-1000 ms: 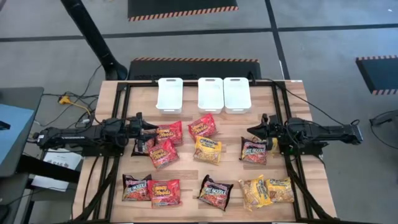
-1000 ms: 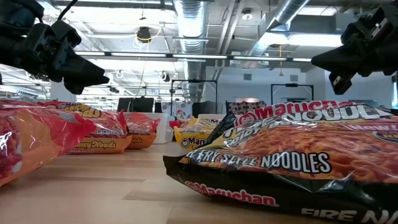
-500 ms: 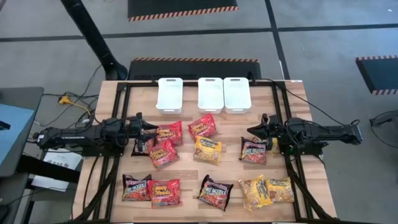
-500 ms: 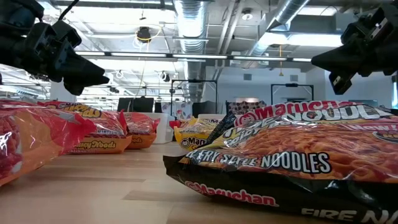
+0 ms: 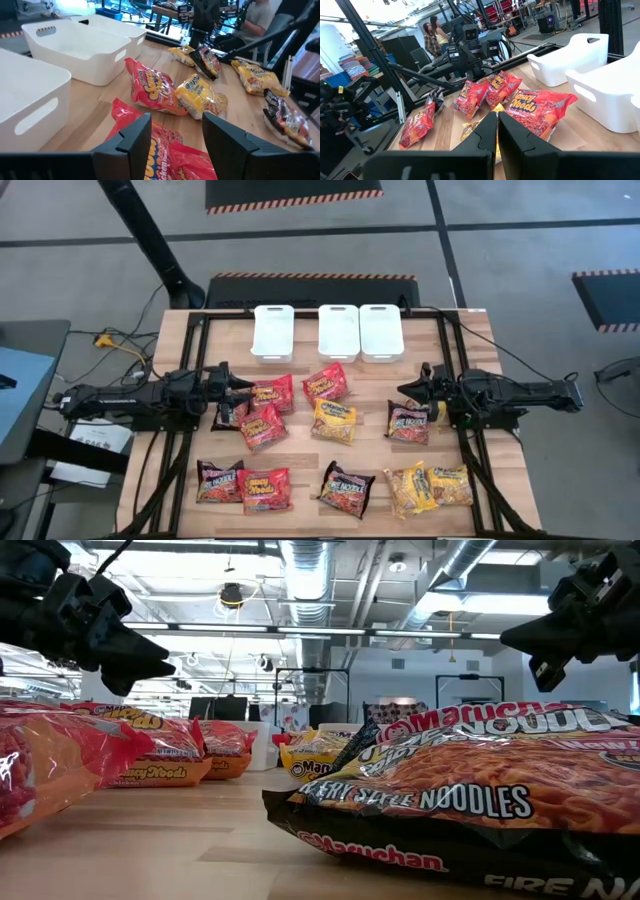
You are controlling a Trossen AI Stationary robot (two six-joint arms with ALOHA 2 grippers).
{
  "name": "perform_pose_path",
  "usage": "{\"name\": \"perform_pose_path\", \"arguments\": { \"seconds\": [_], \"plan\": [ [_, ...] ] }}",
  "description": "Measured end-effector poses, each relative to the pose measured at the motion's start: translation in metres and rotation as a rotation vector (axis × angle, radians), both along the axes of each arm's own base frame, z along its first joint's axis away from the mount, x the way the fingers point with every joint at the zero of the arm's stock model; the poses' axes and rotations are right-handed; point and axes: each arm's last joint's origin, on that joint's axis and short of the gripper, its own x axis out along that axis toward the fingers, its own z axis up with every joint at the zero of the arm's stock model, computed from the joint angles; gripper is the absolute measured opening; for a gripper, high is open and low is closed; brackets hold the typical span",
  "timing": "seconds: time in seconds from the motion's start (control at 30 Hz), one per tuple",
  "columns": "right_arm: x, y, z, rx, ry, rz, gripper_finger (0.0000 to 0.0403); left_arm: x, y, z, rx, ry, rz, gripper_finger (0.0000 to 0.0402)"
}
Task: Sort Maruchan noodles
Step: Put the black noodle pack into the right white bin
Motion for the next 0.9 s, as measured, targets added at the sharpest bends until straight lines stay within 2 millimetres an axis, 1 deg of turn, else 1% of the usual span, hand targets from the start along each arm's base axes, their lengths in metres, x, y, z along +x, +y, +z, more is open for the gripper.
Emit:
{"name": "perform_pose_path", "arguments": {
  "seconds": [0.23, 0.33, 0.5, 0.7, 0.9],
  "plan": [
    [0.0, 0.0, 0.001, 0.0, -0.014, 0.0, 0.0043, 0.0, 0.0, 0.0, -0.192, -0.041, 0.026, 0.0164],
    [0.0, 0.0, 0.004, 0.003, -0.04, -0.001, 0.0043, 0.0, 0.001, 0.001, -0.199, -0.044, 0.041, 0.0164],
    [-0.001, 0.0, 0.012, 0.074, -0.13, 0.003, 0.0043, 0.0, 0.002, 0.006, -0.214, -0.082, 0.084, 0.0164],
    [-0.002, 0.0, 0.02, 0.134, -0.215, 0.011, 0.0043, -0.001, 0.004, 0.008, -0.327, -0.138, 0.156, 0.0164],
    [-0.002, 0.0, 0.02, 0.204, -0.225, 0.018, 0.0043, -0.001, 0.004, 0.008, -0.394, -0.164, 0.185, 0.0164]
  ]
}}
